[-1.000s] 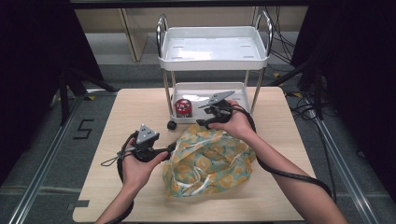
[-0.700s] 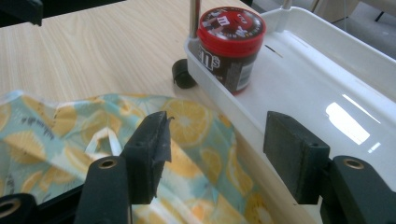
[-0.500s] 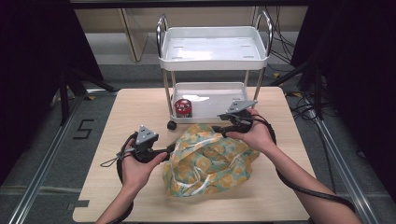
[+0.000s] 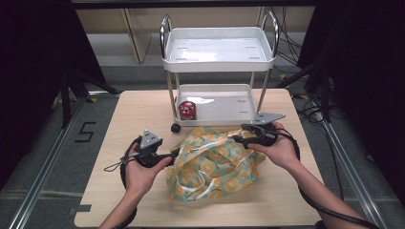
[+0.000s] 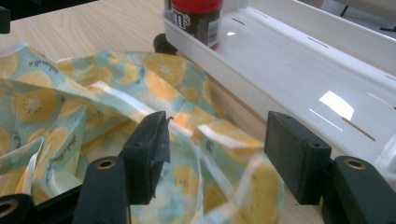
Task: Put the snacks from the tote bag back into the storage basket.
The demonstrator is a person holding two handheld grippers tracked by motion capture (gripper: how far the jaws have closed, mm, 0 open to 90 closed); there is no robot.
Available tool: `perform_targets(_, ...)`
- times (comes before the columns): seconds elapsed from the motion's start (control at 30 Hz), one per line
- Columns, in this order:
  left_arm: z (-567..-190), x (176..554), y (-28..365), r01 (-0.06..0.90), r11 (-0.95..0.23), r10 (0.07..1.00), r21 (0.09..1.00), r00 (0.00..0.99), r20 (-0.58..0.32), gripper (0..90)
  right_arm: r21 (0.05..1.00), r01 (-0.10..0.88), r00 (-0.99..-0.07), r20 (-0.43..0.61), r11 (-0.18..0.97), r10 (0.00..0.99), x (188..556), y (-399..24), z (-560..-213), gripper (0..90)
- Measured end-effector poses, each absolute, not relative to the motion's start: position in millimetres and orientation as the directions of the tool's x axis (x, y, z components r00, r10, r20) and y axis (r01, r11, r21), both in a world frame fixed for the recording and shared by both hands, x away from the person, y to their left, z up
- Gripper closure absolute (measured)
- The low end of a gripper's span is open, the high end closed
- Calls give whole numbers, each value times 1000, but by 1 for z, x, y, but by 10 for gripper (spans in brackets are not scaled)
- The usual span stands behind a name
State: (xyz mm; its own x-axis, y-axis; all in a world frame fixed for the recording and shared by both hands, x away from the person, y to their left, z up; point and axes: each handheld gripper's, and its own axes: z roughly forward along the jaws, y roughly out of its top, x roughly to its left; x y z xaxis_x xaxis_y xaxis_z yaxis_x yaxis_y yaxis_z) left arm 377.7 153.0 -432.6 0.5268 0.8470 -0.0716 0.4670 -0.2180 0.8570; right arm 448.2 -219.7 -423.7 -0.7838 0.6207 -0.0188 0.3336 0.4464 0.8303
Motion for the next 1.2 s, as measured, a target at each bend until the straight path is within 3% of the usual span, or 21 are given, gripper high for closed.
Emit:
perform_targets(0.67, -435, 376, 154, 477, -224, 848, 850, 525, -71, 250, 828, 405, -718, 26, 388, 695, 421, -264, -444, 382)
perform_targets(1.2, -441, 376, 155, 489, -244, 849, 837, 525, -59, 251, 884, 346, -705, 23, 315, 709, 406, -284, -454, 375)
